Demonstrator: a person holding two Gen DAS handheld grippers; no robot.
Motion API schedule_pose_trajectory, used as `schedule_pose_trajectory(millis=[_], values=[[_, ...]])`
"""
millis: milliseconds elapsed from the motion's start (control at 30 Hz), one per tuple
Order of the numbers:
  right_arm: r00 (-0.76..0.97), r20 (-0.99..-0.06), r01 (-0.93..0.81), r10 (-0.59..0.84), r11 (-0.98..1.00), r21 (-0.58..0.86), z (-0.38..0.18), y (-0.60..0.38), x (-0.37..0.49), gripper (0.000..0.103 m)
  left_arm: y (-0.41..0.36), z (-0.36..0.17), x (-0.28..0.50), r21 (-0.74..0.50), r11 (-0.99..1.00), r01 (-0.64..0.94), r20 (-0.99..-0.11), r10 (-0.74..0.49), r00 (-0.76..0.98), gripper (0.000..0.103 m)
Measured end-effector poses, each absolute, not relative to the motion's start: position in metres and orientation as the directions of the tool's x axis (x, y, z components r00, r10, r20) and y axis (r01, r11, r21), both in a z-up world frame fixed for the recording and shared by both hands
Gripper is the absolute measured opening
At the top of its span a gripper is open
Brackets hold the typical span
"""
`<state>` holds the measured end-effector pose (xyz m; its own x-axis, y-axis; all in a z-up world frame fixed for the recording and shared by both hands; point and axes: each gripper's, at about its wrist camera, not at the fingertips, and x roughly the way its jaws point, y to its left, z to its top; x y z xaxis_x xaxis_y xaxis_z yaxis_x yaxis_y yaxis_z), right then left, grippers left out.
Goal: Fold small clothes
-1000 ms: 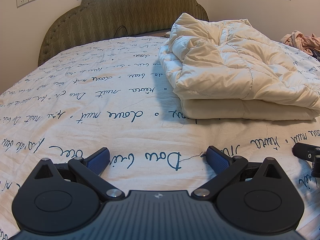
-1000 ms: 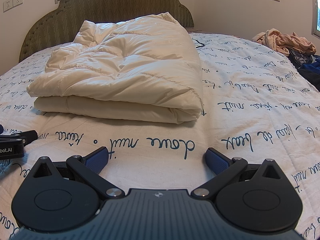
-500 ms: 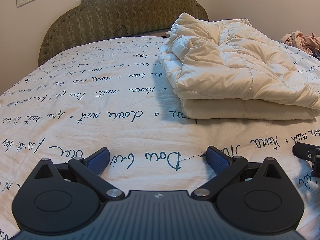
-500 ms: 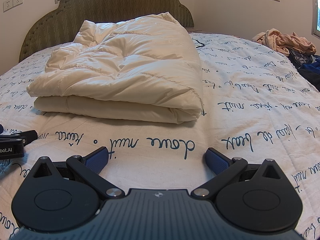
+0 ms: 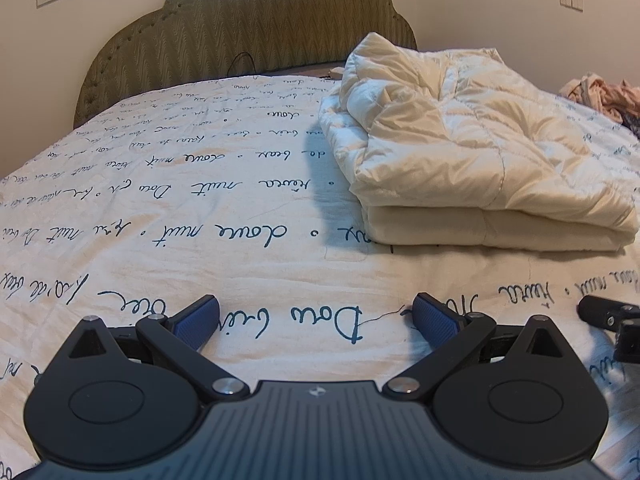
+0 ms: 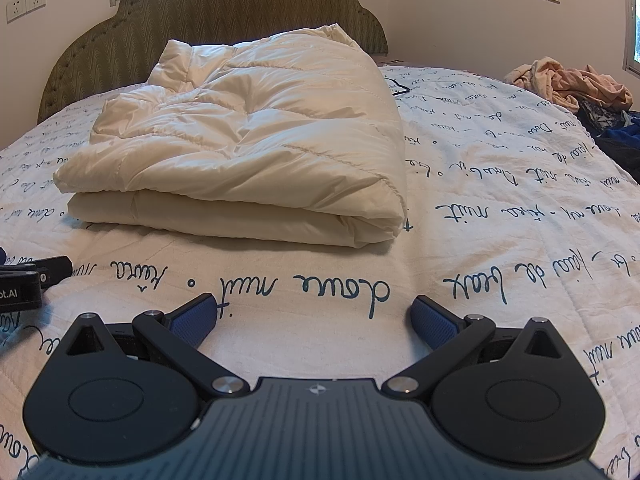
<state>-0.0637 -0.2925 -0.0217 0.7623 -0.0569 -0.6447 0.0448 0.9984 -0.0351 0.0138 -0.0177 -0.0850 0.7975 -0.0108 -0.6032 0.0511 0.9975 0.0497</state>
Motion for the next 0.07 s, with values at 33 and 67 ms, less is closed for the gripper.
schedule_pose_trajectory(millis=[33,67], values=[[0.763,-0.644,0.044,-0.054,0.999,-0.033,-0.0211,-0.2927,-0.0637,0.103,-0.0148,-0.0823,0.0139,0.034,0.997,0.065,-0.605,-0.031,0.795,0.103],[0.767,-0.640,0.042,-0.049,0.999,-0.025,-0.0197,-0.2938,-0.0647,0.103,-0.0108,-0.0790,0.0144,0.019,0.996,0.082,-0.612,-0.054,0.789,0.103]])
